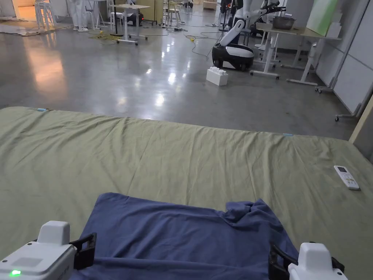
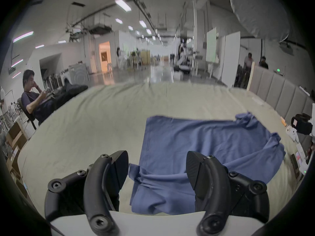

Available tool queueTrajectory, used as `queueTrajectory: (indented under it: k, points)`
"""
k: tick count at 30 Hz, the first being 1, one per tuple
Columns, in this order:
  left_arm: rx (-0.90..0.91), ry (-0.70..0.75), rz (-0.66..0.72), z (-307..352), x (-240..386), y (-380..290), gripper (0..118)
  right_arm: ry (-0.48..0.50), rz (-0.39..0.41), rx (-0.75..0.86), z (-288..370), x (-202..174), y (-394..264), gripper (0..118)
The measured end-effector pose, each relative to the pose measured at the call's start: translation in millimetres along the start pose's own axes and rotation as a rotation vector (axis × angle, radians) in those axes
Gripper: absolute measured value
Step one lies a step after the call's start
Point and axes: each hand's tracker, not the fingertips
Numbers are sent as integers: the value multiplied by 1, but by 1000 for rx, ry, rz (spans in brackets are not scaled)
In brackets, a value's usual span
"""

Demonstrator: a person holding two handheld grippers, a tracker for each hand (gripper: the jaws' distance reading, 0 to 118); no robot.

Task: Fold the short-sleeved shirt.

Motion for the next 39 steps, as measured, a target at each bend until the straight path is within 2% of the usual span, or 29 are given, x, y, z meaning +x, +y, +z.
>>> queueTrajectory:
  k: [2,3,4,5,6,7,8,10,11,15,19,26,29,30,33,35,36,39]
  points:
    - [81,9,17,26,7,0,68,-20,-13,80,23,-9,5,67]
    - [120,17,20,39,12,-1,60,-25,-20,116,33,-14,7,48]
    - [158,24,19,50,17,-3,60,-41,-28,138,42,-18,6,48]
    - [191,21,3,59,19,-5,57,-50,-7,183,50,-22,7,42]
    - [221,30,-18,69,24,-7,48,-61,-18,188,56,-25,4,33]
    - [242,48,-43,77,29,-9,31,-74,-8,215,62,-29,3,20]
    - [258,67,-60,85,33,-11,12,-76,-4,217,66,-32,2,15]
    - [279,57,-47,97,36,-14,11,-66,-23,222,75,-34,1,8]
    - [291,48,-40,103,36,-16,6,-72,-39,219,78,-35,1,5]
    - [310,70,-59,119,32,-20,4,-73,-69,221,89,-33,1,1]
    - [276,76,-17,124,14,-20,3,-62,-45,235,94,-32,0,0]
    - [-36,44,86,64,-35,-34,4,-49,-20,223,95,-33,-3,0]
    - [-161,22,88,30,-46,-36,4,-45,-21,200,91,-32,-6,0]
    - [-209,13,75,17,-50,-36,5,-45,-20,193,90,-32,-8,0]
    - [-321,13,35,-14,-51,-32,24,-40,-18,168,86,-30,-11,0]
    - [-357,28,46,-32,-55,-29,28,-45,-11,154,83,-29,-15,0]
    - [-391,15,53,-41,-57,-28,36,-45,-10,142,83,-27,-17,0]
    - [-473,26,35,-65,-56,-31,76,-49,-8,111,78,-24,-23,0]
